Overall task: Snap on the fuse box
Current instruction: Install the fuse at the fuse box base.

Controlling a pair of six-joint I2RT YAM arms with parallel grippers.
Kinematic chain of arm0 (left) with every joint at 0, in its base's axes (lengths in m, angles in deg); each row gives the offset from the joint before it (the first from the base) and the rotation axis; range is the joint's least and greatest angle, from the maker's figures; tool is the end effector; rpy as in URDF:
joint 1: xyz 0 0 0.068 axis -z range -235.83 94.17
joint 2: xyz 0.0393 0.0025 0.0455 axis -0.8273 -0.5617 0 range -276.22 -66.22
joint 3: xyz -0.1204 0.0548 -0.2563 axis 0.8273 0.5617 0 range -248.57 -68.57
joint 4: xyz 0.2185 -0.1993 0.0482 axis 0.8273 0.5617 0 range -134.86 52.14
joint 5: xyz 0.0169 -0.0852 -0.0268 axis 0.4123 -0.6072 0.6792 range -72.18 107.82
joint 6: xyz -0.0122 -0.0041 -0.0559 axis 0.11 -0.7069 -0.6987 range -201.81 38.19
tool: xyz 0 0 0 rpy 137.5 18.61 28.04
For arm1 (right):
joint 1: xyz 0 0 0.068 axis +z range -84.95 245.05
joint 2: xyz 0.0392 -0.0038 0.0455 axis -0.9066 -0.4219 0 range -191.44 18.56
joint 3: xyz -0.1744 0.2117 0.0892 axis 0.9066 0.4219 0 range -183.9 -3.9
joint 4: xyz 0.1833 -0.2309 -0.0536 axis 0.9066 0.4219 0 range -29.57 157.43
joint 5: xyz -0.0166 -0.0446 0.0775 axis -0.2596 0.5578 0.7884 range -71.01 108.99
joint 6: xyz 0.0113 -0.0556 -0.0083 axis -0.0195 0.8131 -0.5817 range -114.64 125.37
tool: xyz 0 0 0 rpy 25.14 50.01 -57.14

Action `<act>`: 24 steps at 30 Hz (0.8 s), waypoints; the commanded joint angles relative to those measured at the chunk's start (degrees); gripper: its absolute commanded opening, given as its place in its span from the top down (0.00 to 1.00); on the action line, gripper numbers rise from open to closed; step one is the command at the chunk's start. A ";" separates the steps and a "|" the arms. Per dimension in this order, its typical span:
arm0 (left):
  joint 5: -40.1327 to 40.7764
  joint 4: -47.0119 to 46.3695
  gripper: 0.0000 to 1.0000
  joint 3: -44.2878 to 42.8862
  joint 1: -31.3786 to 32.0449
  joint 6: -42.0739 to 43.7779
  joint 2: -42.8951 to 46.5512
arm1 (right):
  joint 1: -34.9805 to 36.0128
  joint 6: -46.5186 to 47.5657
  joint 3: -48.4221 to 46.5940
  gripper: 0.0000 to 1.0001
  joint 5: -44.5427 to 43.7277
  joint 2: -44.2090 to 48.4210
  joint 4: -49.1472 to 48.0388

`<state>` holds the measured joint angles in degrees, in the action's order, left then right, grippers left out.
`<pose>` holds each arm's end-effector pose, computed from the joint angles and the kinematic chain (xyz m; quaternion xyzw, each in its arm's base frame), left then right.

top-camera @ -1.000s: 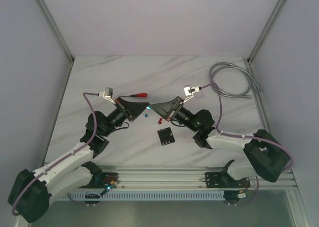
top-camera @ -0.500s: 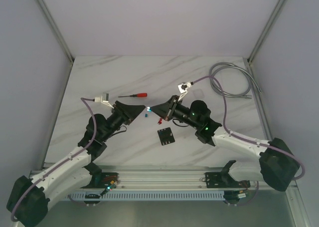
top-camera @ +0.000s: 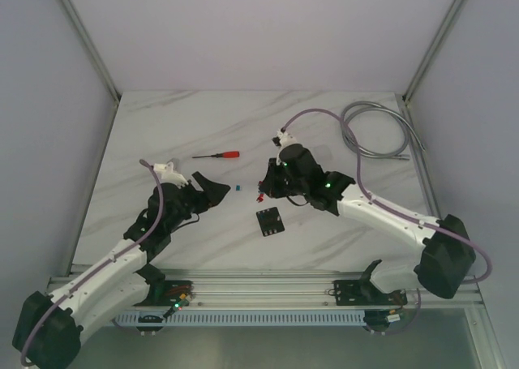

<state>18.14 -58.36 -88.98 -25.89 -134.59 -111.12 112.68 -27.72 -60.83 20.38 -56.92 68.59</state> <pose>0.1897 -0.1089 0.2256 -0.1545 0.7560 -0.4187 0.4789 0.2296 0.2533 0.2992 -0.1141 0.8436 0.3476 0.3931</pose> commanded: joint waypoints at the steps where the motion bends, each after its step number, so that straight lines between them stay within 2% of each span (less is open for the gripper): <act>1: 0.01 5.87 0.15 -0.91 -0.61 4.39 -1.46 | 2.15 2.82 -4.60 1.00 -7.17 -4.02 15.63; 6: 0.30 8.64 0.00 -0.77 -1.10 4.79 -2.76 | 4.84 1.93 -8.90 1.00 -12.02 -9.63 22.49; 13: 0.24 11.28 0.00 -0.55 -1.78 4.91 -3.84 | 8.62 2.02 -16.41 1.00 -17.26 -21.45 31.02; 24: 1.62 14.11 0.00 0.52 -2.51 3.80 -4.52 | 11.93 0.86 -21.03 1.00 -21.75 -28.61 33.37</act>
<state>18.69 -45.88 -88.95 -27.93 -130.78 -115.85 123.57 -26.14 -78.68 2.39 -83.67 99.65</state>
